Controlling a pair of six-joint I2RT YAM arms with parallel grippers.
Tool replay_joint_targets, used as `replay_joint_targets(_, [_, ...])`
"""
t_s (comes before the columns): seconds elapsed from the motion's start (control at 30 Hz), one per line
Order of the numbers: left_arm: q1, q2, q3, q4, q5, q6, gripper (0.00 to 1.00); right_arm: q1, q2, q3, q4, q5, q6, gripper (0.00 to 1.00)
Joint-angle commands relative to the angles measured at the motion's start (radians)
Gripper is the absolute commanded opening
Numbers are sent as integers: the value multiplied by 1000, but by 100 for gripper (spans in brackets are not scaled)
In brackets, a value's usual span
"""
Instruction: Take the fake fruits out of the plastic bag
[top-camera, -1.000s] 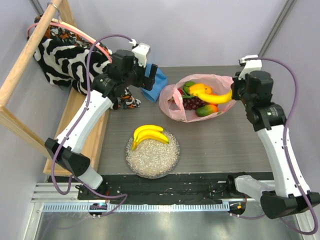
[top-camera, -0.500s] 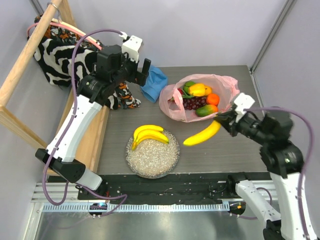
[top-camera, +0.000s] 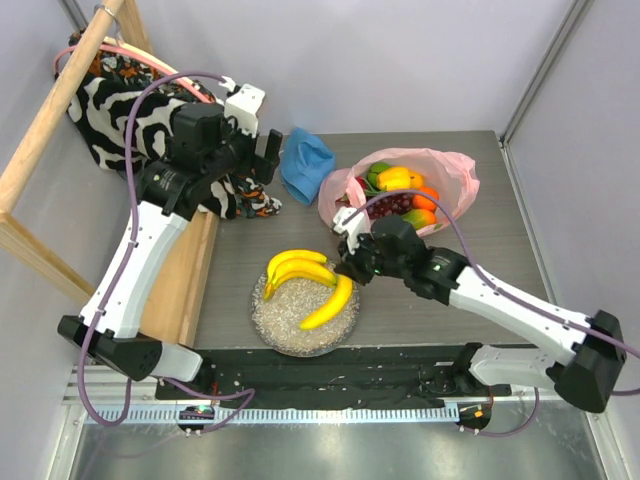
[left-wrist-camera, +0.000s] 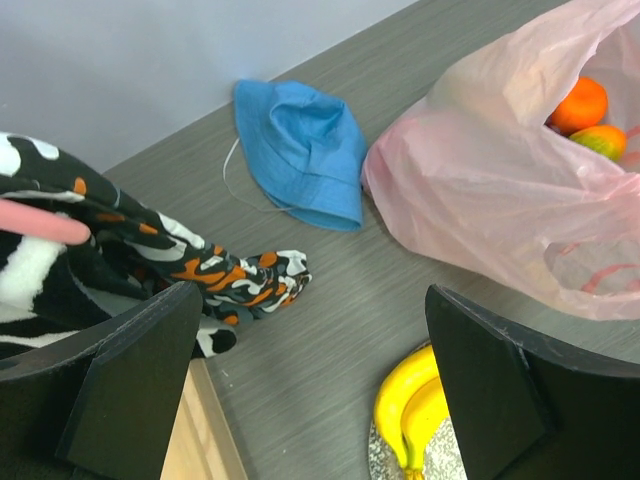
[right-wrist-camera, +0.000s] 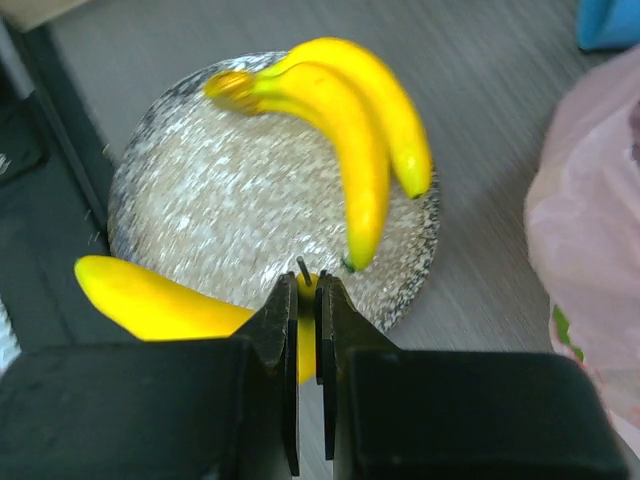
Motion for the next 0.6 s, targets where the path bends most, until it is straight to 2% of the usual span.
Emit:
replay_joint_targets(0.0, [32, -50, -19, -8, 48, -5, 100, 49, 85, 4, 262, 382, 300, 1])
replay_joint_targets(0.1, [56, -64, -39, -9, 74, -25, 100, 60, 154, 30, 261, 448, 426, 1])
replay_joint_targets(0.23, [98, -79, -59, -14, 113, -47, 100, 66, 262, 56, 291, 435, 534, 1])
replay_joint_targets(0.5, [162, -97, -88, -14, 155, -74, 100, 74, 323, 33, 338, 440, 595, 2])
replay_joint_targets(0.53, [167, -103, -91, -11, 158, -79, 100, 73, 323, 24, 350, 436, 595, 8])
replay_joint_targets(0.57, [171, -105, -94, -12, 163, -81, 100, 73, 323, 18, 351, 419, 589, 21])
